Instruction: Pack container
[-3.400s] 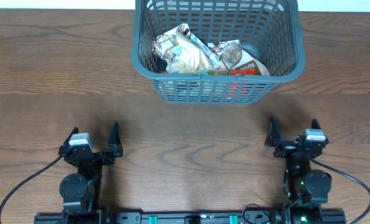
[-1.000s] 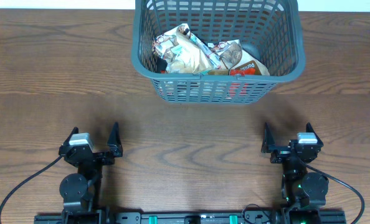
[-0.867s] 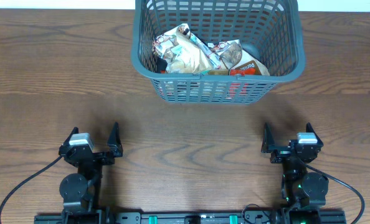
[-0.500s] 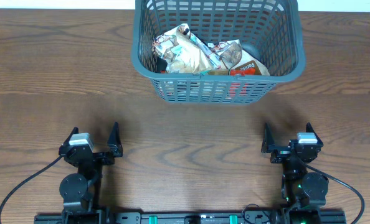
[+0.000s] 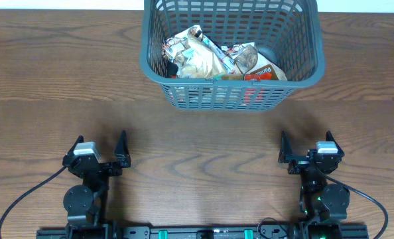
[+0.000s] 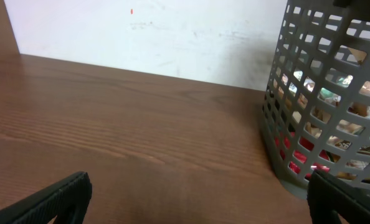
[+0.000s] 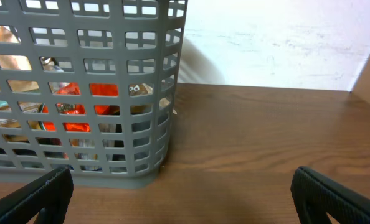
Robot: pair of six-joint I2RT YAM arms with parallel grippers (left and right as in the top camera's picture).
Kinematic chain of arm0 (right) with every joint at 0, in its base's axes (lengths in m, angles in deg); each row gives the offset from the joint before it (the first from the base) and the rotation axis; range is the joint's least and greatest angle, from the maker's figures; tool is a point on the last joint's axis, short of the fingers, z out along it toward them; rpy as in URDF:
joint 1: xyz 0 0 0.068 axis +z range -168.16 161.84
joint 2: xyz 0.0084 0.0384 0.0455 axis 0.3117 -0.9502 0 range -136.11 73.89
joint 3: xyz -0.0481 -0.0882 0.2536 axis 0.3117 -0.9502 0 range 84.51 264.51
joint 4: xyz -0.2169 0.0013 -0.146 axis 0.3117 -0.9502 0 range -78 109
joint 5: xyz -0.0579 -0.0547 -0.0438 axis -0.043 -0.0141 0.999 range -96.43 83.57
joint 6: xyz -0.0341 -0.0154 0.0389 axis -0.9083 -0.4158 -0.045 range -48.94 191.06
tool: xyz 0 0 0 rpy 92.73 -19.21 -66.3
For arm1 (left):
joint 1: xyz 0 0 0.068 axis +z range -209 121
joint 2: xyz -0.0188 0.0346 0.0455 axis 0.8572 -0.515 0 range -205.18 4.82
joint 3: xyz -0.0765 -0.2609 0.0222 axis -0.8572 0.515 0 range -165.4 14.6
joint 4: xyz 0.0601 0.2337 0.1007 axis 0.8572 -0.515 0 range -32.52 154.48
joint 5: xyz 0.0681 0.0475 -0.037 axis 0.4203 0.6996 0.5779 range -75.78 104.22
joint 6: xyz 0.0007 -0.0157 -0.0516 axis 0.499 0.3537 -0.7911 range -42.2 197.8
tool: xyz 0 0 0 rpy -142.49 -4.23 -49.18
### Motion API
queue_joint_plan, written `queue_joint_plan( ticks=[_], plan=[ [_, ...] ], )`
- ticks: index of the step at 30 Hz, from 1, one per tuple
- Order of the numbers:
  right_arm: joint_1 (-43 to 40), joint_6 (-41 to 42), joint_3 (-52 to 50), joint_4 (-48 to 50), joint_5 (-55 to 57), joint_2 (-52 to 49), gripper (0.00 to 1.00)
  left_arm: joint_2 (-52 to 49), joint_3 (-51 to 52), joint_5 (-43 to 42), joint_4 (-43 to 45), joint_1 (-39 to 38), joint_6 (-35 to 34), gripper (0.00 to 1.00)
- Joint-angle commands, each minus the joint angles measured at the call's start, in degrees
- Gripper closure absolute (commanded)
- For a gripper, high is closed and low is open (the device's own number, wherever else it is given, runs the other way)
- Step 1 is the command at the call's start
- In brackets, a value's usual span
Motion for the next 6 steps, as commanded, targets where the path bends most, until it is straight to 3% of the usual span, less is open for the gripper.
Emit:
queue_joint_plan(
  ticks=[1, 6],
  plan=[
    [0.4, -0.7, -0.2, -0.2, -0.2, 0.6, 0.01, 0.4, 1.7, 0.6, -1.0, 0.2, 0.8, 0.01],
    [0.4, -0.7, -0.2, -0.2, -0.2, 0.6, 0.01, 0.4, 1.7, 0.6, -1.0, 0.2, 0.8, 0.01]
  ],
)
